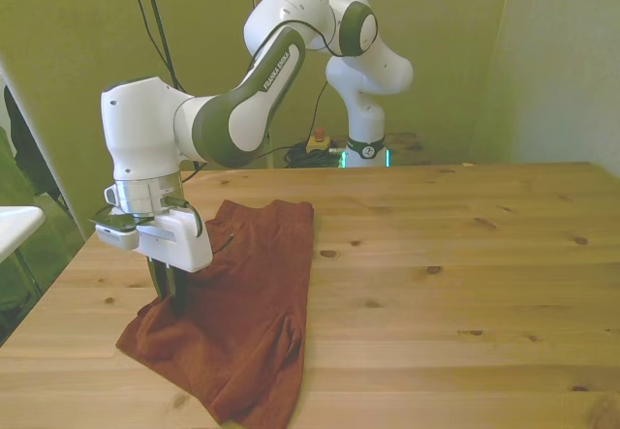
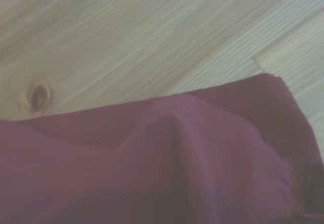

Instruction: Unfold the shorts

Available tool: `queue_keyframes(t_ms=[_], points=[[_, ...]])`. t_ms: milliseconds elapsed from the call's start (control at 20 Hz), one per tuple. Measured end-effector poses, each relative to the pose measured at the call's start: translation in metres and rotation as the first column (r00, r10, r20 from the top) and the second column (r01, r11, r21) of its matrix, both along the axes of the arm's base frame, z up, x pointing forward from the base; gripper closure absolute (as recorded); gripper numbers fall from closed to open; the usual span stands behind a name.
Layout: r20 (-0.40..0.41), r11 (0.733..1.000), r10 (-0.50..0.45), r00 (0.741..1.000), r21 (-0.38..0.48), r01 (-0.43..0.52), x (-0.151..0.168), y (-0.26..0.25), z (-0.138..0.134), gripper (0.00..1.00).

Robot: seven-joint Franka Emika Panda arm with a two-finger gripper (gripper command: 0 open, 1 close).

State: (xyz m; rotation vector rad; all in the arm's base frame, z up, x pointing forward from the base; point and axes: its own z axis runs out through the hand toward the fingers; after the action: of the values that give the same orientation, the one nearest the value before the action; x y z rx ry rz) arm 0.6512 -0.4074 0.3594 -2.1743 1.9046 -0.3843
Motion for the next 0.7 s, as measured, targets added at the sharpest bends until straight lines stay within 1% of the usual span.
queue_keyframes(t_ms=[250, 350, 550, 700], points=[[0.014, 1.000, 0.028, 1.000, -0.009, -0.028, 0.003, 0.006, 0.001, 1.00], [0.026, 0.999, 0.050, 0.998, -0.013, -0.050, 0.006, 0.013, 0.006, 1.00], [0.067, 0.994, 0.106, 0.992, -0.032, -0.104, 0.009, 0.042, 0.032, 1.00], [0.096, 0.988, 0.150, 0.984, -0.047, -0.146, 0.011, 0.081, 0.057, 1.00]])
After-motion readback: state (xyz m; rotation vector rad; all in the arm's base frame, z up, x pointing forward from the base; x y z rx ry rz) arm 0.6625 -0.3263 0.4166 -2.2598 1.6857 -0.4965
